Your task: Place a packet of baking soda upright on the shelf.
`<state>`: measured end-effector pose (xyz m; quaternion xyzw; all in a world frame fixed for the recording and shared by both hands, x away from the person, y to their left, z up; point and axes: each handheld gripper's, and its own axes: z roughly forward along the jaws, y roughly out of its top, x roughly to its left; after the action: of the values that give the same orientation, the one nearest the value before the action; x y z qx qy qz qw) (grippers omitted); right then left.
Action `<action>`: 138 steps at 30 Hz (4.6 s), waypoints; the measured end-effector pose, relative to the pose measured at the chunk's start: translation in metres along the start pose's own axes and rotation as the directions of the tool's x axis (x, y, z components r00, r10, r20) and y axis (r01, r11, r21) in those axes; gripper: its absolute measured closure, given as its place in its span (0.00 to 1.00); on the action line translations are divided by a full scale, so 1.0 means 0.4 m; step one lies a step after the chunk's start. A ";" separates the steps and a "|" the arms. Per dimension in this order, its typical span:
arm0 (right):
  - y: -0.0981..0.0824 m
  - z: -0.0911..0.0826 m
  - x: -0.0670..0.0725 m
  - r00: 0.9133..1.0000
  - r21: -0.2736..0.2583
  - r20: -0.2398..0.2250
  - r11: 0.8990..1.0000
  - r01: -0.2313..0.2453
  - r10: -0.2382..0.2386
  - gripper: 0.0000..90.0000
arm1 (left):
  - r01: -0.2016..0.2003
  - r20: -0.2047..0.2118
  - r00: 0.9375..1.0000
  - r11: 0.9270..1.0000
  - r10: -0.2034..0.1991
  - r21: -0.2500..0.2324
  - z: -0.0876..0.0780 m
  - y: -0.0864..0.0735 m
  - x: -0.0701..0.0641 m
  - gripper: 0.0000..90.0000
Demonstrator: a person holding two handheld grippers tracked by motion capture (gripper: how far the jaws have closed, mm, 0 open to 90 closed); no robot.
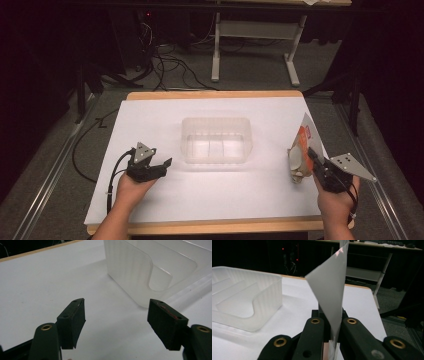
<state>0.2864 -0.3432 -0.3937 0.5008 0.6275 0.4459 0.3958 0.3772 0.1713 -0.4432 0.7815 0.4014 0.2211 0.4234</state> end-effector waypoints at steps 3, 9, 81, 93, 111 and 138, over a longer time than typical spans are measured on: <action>0.008 -0.005 0.002 1.000 -0.015 -0.008 1.000 -0.001 0.001 1.00 | -0.004 0.001 1.000 1.000 0.004 0.001 0.000 0.000 -0.001 0.34; 0.035 -0.016 0.021 0.999 -0.058 -0.039 0.998 0.004 -0.006 1.00 | -0.015 -0.002 1.000 1.000 0.015 -0.007 -0.001 0.003 -0.007 0.36; 0.242 0.267 0.404 0.943 -0.125 -0.328 0.992 0.011 -0.051 1.00 | 0.093 -0.005 0.996 0.992 -0.094 -0.087 0.015 0.029 -0.008 0.48; 0.232 0.337 0.435 0.946 -0.105 -0.317 0.994 0.042 -0.073 1.00 | 0.105 0.011 0.995 0.991 -0.104 -0.084 0.013 0.029 -0.005 0.48; 0.170 0.388 0.466 0.943 -0.073 -0.322 0.995 0.067 -0.087 1.00 | 0.079 0.026 0.997 0.994 -0.078 -0.068 0.020 0.028 -0.014 0.48; 0.122 0.372 0.475 0.941 -0.057 -0.336 0.998 0.027 -0.044 1.00 | 0.063 0.035 0.998 0.996 -0.061 -0.058 0.025 0.028 -0.022 0.48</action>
<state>0.4049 -0.1275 -0.3996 0.3954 0.6832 0.5337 0.3034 0.3842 0.1558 -0.4393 0.7594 0.4114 0.2066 0.4598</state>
